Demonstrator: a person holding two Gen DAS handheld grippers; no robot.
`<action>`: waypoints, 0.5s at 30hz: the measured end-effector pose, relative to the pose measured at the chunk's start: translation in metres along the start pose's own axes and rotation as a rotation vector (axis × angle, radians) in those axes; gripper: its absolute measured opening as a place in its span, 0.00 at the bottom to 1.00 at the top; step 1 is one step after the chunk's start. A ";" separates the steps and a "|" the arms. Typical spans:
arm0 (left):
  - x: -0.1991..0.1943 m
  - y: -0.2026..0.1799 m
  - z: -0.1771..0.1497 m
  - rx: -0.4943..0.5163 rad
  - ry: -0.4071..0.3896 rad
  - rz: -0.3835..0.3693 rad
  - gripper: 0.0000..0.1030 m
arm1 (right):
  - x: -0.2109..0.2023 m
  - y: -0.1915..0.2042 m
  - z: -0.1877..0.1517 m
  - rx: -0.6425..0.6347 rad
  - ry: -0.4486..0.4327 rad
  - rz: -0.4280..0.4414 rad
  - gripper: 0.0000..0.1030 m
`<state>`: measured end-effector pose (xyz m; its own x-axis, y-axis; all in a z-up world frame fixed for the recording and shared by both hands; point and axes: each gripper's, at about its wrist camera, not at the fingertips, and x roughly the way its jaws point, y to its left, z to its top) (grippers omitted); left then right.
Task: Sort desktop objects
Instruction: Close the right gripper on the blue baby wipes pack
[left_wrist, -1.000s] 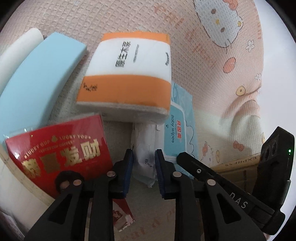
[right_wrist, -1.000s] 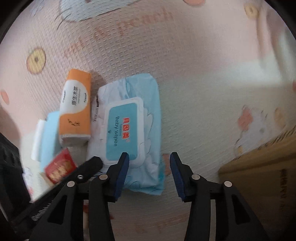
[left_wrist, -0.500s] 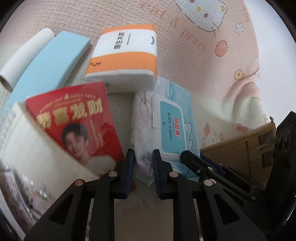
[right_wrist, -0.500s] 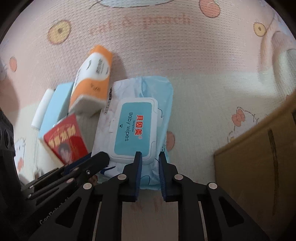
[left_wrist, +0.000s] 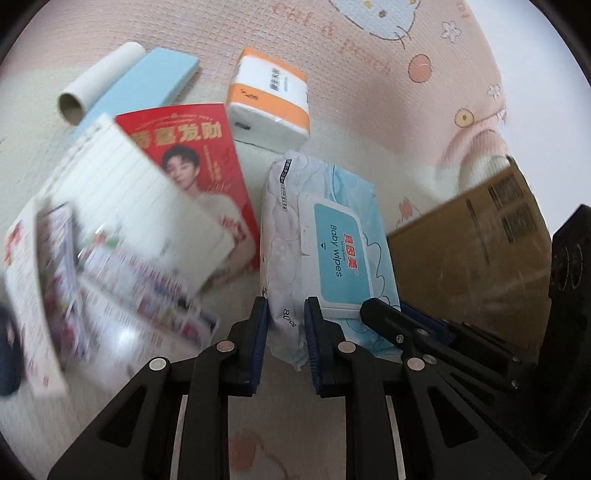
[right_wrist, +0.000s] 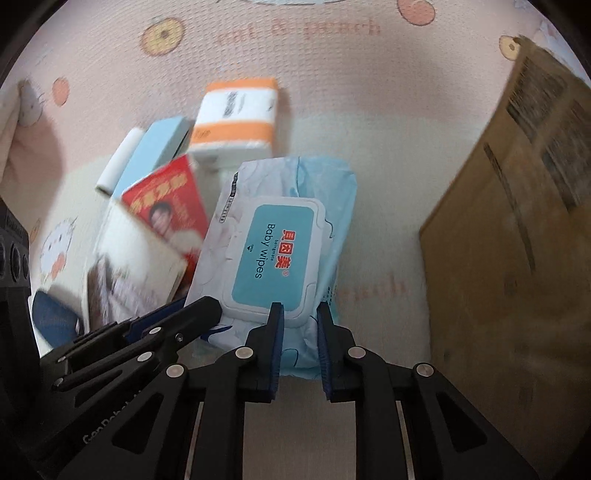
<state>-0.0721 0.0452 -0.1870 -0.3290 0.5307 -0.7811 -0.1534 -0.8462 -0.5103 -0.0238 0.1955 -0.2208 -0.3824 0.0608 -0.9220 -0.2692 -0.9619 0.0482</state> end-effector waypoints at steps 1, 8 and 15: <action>-0.005 -0.001 -0.004 0.004 -0.005 0.011 0.20 | -0.002 0.001 -0.004 0.003 0.008 0.011 0.14; -0.024 0.000 -0.027 -0.001 -0.017 0.058 0.20 | -0.009 0.013 -0.029 -0.025 0.044 0.065 0.14; -0.023 0.003 -0.036 0.008 0.006 0.062 0.20 | -0.011 0.016 -0.046 -0.056 0.055 0.061 0.14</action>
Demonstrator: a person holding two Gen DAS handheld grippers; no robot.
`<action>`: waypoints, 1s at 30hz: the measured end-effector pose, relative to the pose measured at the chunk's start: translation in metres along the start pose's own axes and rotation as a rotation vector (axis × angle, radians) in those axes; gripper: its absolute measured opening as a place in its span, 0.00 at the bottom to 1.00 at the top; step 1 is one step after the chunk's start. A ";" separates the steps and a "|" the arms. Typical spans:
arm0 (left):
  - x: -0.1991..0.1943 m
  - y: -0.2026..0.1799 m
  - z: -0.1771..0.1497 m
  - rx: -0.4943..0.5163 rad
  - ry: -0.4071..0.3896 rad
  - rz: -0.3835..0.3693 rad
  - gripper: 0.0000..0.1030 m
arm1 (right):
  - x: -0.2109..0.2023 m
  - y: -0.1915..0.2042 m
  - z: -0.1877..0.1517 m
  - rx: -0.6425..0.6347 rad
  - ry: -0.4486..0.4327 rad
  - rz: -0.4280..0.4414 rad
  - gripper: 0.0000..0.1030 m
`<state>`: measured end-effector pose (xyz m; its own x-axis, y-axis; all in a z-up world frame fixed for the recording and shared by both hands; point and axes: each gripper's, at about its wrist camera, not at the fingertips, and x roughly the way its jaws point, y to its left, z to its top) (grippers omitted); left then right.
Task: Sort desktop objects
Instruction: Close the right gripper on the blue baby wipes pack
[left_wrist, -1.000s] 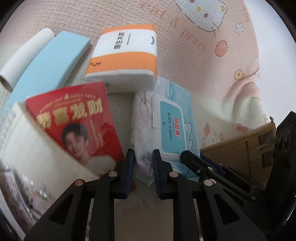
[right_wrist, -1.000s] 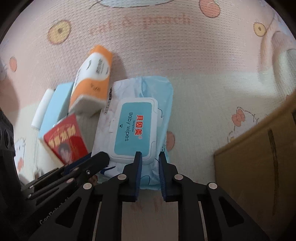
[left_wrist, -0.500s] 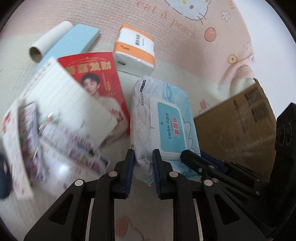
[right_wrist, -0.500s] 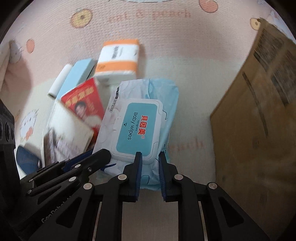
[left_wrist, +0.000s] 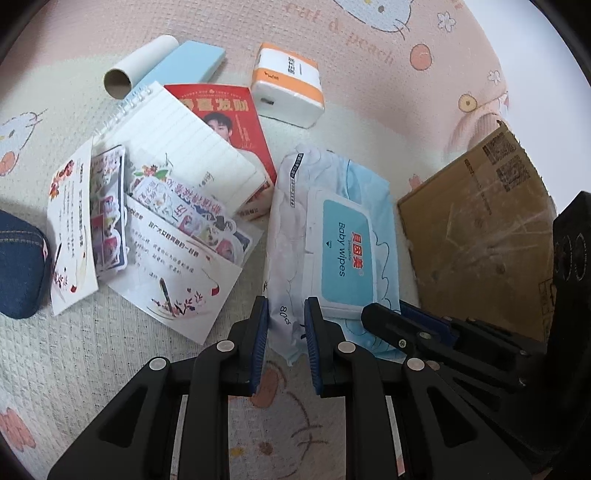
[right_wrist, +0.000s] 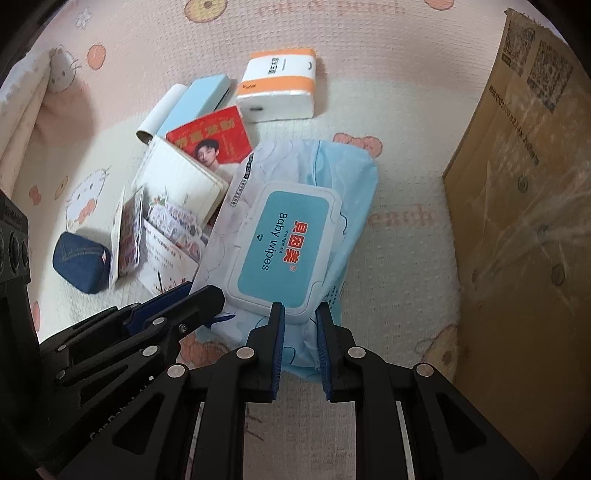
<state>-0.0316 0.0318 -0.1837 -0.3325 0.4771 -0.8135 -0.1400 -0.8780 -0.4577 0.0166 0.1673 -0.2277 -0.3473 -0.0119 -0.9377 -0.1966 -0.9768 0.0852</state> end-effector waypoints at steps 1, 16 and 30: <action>-0.001 0.002 -0.002 0.000 -0.001 0.001 0.19 | -0.001 0.000 0.000 -0.001 -0.003 0.001 0.14; -0.015 0.014 0.007 -0.029 -0.011 -0.052 0.41 | -0.016 -0.021 0.009 0.063 -0.084 0.073 0.57; 0.010 0.021 0.041 -0.008 0.027 -0.158 0.43 | 0.000 -0.039 0.034 0.171 -0.101 0.096 0.59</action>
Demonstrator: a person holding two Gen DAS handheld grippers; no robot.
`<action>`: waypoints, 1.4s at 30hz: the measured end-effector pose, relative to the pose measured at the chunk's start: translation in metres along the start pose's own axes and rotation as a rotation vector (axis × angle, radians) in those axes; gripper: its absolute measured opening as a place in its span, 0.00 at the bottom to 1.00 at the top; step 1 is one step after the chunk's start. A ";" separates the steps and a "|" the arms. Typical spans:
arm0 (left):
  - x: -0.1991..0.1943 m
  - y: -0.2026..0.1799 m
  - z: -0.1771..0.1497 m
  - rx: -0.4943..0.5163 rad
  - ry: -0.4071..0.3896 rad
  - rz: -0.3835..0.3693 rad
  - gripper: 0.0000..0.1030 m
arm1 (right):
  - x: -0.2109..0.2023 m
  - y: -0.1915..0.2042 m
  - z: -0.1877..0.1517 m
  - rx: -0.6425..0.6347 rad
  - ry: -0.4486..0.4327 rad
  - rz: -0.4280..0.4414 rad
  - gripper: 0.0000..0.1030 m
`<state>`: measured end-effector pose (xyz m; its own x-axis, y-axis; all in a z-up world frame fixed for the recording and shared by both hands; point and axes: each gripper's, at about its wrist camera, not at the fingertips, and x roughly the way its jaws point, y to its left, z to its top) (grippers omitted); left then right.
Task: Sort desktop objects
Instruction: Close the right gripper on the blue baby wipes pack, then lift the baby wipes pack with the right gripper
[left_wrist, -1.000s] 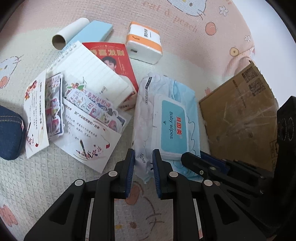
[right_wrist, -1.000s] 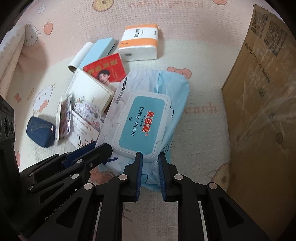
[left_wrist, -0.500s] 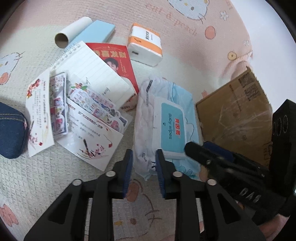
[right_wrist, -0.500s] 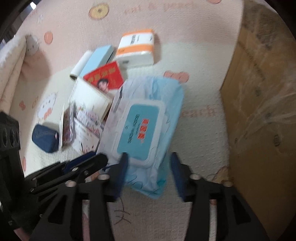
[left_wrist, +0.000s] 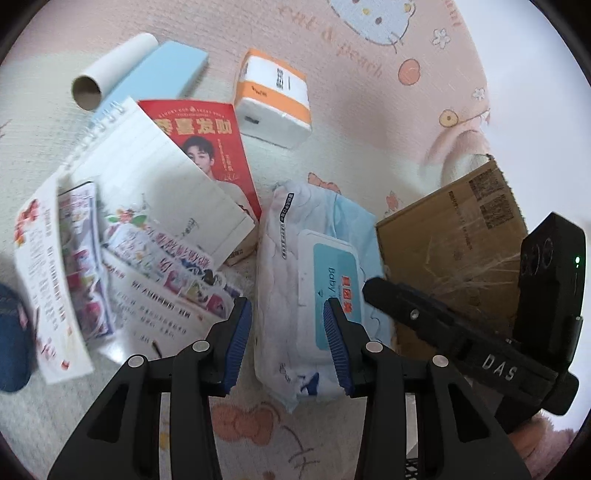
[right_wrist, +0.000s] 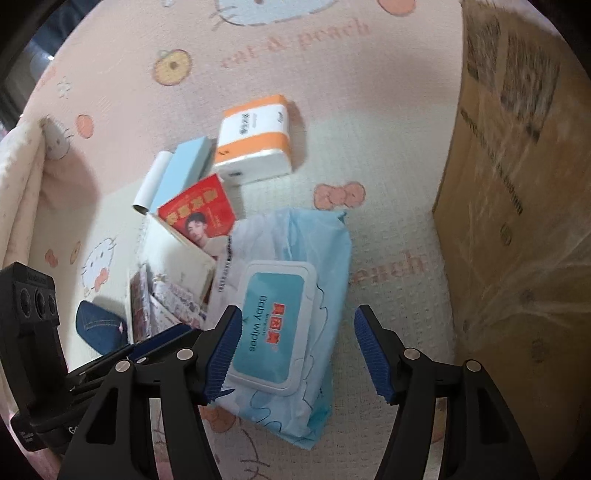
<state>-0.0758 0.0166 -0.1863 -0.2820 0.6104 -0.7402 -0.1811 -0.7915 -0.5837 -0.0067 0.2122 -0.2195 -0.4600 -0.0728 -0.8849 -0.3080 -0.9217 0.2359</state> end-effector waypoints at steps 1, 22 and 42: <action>0.003 0.001 0.002 -0.002 0.005 -0.003 0.42 | 0.004 -0.002 -0.001 0.014 0.009 -0.006 0.59; 0.013 0.010 0.002 -0.090 -0.011 -0.038 0.31 | 0.031 -0.002 0.002 0.134 0.030 0.079 0.44; -0.041 -0.015 -0.001 -0.072 -0.117 -0.045 0.31 | -0.023 0.027 0.011 -0.030 -0.060 0.054 0.27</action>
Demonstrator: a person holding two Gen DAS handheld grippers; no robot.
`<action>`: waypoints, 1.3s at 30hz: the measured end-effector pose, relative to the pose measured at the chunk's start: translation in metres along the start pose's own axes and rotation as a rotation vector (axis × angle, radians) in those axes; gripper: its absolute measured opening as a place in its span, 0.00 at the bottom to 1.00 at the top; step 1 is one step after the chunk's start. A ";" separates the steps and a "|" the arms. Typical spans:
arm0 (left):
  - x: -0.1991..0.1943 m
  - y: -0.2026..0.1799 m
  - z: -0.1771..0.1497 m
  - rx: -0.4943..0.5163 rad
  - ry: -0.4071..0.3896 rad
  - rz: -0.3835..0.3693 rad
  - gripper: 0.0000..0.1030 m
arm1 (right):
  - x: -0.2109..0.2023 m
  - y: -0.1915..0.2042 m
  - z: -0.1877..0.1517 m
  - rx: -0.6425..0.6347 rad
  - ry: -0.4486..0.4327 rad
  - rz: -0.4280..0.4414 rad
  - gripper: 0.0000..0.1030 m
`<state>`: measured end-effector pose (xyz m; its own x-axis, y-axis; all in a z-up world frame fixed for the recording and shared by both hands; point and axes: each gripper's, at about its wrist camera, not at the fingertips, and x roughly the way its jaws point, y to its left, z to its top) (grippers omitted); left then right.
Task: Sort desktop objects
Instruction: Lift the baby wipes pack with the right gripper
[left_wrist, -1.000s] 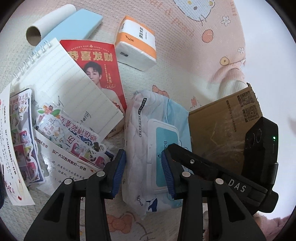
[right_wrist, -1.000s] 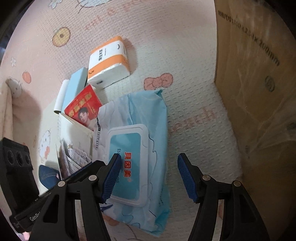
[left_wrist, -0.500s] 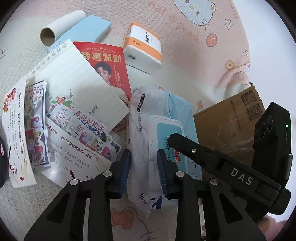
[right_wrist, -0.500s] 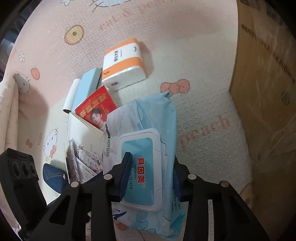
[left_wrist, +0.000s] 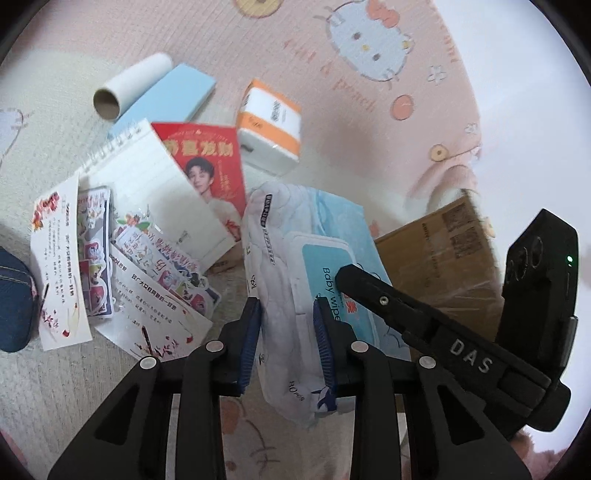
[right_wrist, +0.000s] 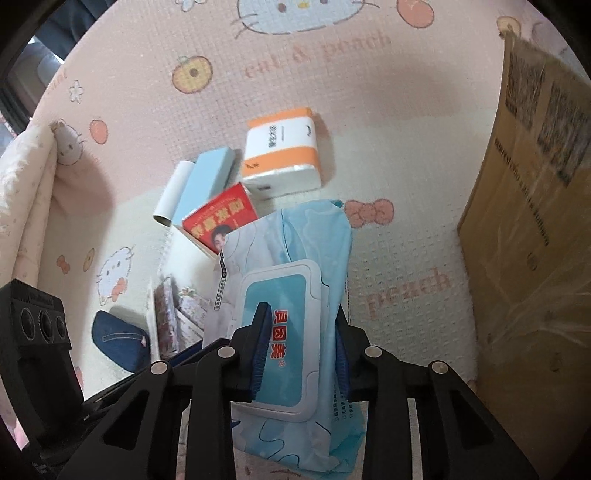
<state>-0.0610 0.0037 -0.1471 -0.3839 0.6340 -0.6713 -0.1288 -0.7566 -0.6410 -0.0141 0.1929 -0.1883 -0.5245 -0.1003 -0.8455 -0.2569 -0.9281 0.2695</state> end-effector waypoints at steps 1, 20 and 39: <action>-0.006 -0.004 0.000 0.017 -0.012 0.004 0.31 | -0.004 0.002 0.000 -0.008 -0.009 0.003 0.27; -0.014 0.056 -0.006 0.011 0.017 0.152 0.29 | 0.055 0.037 -0.020 -0.136 0.166 0.163 0.36; 0.004 0.088 0.035 -0.135 0.145 -0.078 0.48 | 0.063 0.050 -0.028 -0.192 0.212 0.123 0.57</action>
<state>-0.1054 -0.0657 -0.1930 -0.2409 0.7135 -0.6579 -0.0254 -0.6823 -0.7307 -0.0372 0.1304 -0.2406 -0.3558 -0.2698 -0.8948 -0.0330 -0.9532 0.3005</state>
